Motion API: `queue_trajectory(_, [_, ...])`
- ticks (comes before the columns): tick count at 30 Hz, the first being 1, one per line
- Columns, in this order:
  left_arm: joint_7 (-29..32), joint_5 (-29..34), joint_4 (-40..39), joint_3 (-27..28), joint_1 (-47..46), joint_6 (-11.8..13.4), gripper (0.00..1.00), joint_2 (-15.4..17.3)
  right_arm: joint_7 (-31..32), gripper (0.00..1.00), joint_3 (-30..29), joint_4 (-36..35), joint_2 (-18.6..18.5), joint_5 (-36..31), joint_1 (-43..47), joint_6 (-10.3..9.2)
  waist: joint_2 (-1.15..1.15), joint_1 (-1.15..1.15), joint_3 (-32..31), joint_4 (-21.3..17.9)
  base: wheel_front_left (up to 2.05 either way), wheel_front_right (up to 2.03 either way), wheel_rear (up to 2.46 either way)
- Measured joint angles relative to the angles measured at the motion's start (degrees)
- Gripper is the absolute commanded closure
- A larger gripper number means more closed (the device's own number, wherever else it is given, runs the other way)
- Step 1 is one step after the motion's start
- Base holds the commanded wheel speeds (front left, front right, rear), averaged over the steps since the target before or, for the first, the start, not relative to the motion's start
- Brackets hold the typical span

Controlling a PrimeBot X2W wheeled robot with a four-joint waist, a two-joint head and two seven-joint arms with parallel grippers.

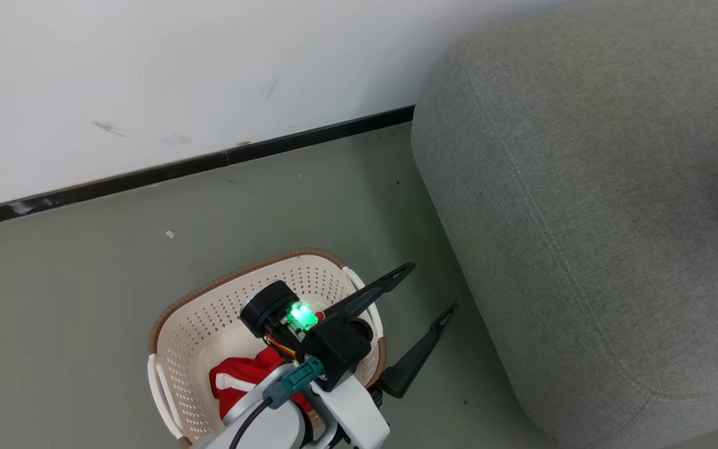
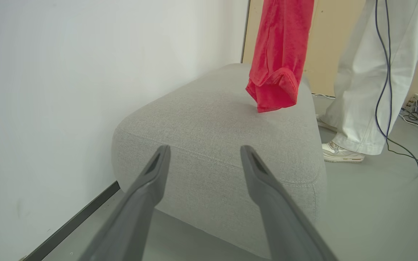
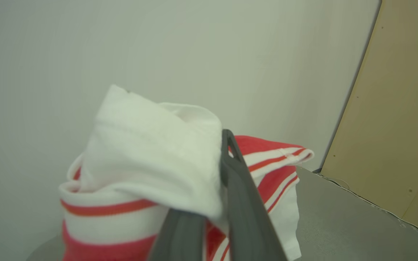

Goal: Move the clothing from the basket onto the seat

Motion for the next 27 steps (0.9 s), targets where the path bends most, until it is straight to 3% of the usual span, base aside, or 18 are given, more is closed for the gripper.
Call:
queue_trajectory(5, [0.9, 0.5, -1.1, -0.6, -1.5, 0.0, 0.0, 0.1, -1.8, 1.0, 0.1, 4.0, 2.0, -0.6, 1.2, -0.01, 0.0, 0.0, 2.4, 1.1, 0.0, 0.0, 0.0])
queue_trajectory(13, [1.8, 1.2, -2.4, -1.4, -4.1, -0.2, 0.0, 0.2, -6.4, 1.0, 5.3, 9.3, 10.7, -0.7, 6.4, 0.0, 0.0, 0.0, 6.4, 2.7, 0.0, 0.0, 0.0])
queue_trajectory(24, [1.9, 2.0, -2.5, -1.4, -6.4, -0.6, 0.0, 0.3, -9.6, 1.0, 7.7, 14.4, 16.9, -0.9, 10.1, 0.0, 0.0, 0.0, 10.0, 3.7, 0.0, 0.0, 0.0])
queue_trajectory(27, [1.9, 2.1, -2.4, -1.5, -6.7, -0.8, 0.0, 0.5, -10.2, 0.85, 8.0, 15.5, 18.1, -1.2, 11.2, 0.0, 0.0, 0.0, 10.7, 3.9, 0.0, 0.0, 0.0])
